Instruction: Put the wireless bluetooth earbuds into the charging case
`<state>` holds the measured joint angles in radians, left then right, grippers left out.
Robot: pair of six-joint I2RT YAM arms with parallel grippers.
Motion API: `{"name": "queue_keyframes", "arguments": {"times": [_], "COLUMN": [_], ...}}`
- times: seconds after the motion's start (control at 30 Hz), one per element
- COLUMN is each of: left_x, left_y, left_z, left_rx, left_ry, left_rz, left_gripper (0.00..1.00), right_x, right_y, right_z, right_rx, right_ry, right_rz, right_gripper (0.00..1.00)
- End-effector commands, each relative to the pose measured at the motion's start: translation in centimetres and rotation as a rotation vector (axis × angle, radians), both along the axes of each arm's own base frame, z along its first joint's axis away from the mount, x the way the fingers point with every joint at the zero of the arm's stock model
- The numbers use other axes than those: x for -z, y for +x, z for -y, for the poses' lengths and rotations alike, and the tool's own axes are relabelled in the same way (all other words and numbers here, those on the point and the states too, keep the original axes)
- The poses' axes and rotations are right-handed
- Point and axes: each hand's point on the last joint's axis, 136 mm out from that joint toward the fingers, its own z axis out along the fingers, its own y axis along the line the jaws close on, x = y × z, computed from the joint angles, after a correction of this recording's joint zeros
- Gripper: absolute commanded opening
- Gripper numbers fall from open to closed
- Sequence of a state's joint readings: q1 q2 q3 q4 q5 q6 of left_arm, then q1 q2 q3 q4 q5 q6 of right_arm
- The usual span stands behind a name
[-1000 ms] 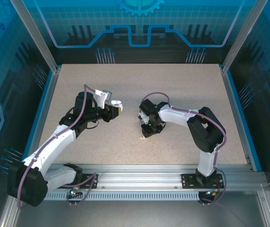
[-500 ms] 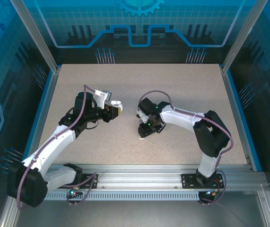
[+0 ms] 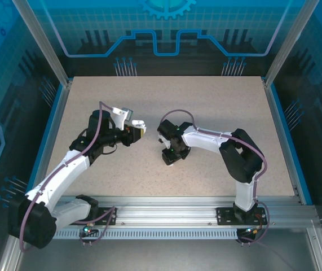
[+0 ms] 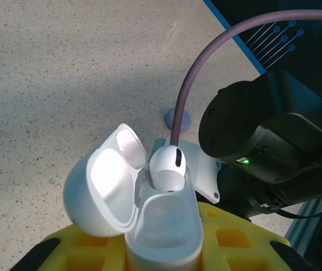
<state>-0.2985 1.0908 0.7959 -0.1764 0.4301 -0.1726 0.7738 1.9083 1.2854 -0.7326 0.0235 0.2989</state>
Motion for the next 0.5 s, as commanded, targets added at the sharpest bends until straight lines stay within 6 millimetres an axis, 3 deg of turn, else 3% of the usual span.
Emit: {"name": "queue_keyframes", "arguments": {"times": [0.0,0.2,0.47], "left_x": [-1.8,-1.7,-1.7], "left_y": [0.0,0.1,0.1], "left_z": [0.1,0.2,0.2], "left_rx": [0.015,0.015,0.014], "left_ry": [0.011,0.012,0.011], "left_rz": [0.067,0.065,0.064], "left_gripper": [0.09,0.09,0.09], "right_x": [0.2,0.2,0.0], "right_y": [-0.3,-0.1,1.2], "right_z": [0.2,1.0,2.8], "right_rx": [-0.002,0.01,0.104], "right_ry": [-0.042,-0.078,-0.121], "right_rz": [-0.014,0.002,0.038], "right_gripper": [0.43,0.37,0.21]}}
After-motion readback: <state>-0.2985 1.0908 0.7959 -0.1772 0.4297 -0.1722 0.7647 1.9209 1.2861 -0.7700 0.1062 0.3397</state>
